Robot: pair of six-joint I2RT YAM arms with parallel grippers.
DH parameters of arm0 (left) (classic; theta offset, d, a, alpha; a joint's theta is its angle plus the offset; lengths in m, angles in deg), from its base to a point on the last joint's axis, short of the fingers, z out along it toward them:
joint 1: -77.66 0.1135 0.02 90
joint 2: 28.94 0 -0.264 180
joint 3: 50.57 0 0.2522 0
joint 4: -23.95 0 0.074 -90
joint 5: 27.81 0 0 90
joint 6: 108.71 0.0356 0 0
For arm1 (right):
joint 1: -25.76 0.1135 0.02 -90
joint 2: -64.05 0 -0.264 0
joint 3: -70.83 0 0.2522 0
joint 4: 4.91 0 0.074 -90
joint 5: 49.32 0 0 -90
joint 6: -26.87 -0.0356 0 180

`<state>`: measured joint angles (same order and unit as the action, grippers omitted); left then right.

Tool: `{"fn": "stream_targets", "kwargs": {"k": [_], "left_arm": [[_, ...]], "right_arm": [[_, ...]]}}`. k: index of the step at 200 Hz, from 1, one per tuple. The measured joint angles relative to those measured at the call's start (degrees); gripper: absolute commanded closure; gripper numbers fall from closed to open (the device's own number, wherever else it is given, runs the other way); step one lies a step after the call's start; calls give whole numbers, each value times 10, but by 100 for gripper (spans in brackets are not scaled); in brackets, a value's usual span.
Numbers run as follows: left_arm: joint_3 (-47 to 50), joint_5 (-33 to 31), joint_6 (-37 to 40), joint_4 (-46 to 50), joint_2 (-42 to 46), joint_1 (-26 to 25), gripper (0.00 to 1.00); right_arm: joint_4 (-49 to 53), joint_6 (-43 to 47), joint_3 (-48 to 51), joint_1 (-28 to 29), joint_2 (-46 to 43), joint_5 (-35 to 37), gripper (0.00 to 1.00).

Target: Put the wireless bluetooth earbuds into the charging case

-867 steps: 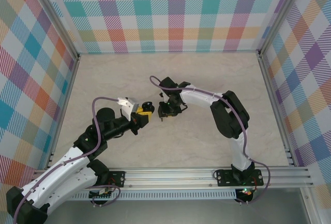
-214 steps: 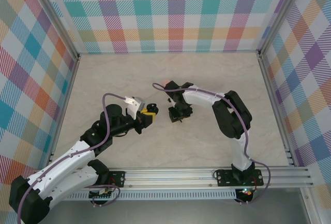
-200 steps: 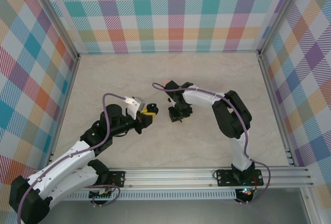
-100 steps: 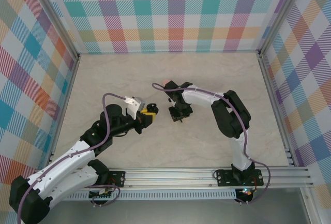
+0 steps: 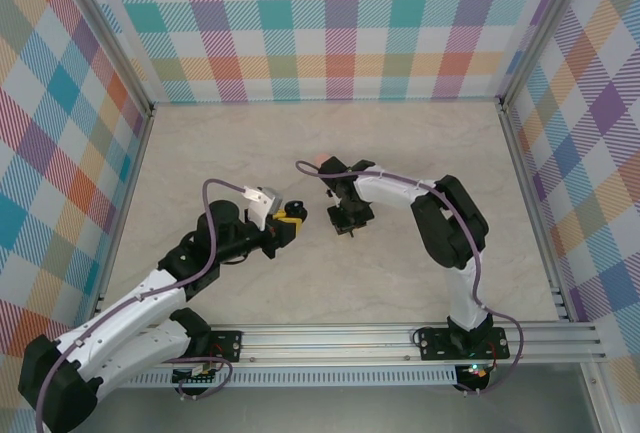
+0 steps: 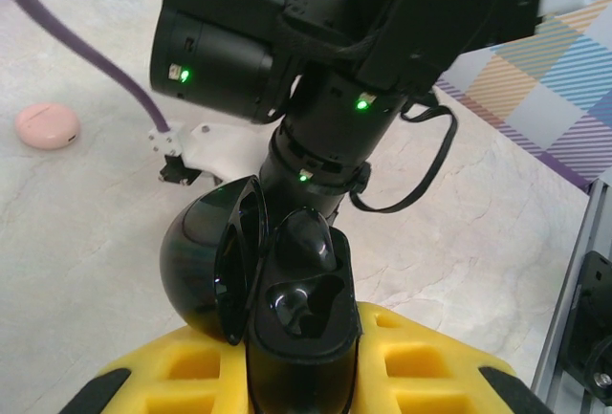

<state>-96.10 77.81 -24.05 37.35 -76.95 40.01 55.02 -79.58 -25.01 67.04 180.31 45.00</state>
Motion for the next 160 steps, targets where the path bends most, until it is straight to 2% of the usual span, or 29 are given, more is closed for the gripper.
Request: {"fn": "stream_targets", "kwargs": {"k": [73,160], "left_arm": [[-8,-7,-26,-18,-136,0,83],[-12,24,-27,-125,-271,-1,84]], "right_arm": [[-82,-21,82,-37,-70,-76,73],[-176,-57,186,-98,-204,-171,73]]}}
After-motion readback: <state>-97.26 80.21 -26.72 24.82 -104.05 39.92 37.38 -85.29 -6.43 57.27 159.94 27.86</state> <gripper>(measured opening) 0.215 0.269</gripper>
